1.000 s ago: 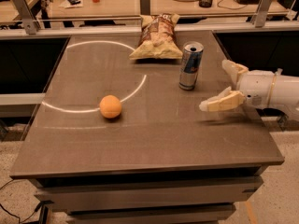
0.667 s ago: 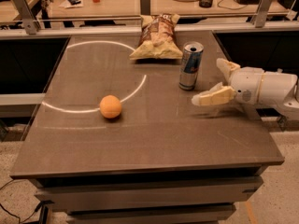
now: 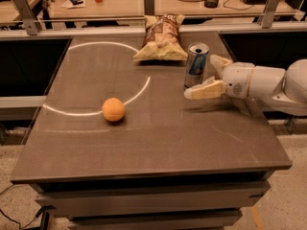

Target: Move redbull can near orange

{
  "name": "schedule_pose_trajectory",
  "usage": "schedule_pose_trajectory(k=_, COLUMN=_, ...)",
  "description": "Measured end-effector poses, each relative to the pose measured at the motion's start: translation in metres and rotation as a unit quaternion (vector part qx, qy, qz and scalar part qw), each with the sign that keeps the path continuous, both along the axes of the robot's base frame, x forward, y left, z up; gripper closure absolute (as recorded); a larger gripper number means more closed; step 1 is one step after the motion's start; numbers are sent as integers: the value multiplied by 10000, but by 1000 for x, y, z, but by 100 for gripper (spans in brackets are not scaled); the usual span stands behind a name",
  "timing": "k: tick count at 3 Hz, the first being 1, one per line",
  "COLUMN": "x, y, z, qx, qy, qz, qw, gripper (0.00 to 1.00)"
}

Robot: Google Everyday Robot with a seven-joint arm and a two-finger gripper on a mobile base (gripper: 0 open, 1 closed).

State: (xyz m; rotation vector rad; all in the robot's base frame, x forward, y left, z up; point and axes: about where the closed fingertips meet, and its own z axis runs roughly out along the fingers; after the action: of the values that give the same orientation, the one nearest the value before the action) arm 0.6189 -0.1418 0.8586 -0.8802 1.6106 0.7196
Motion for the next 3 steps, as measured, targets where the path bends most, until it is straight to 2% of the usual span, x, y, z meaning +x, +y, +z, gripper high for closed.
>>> schedule_pose_trajectory(k=2, x=12, y=10, z=4, qx=22, qy=-109, qz=103, qw=9999, gripper=41)
schedule_pose_trajectory(k=3, x=14, y=1, z=10, qx=170, qy=-108, qz=261, qw=9995, gripper=65)
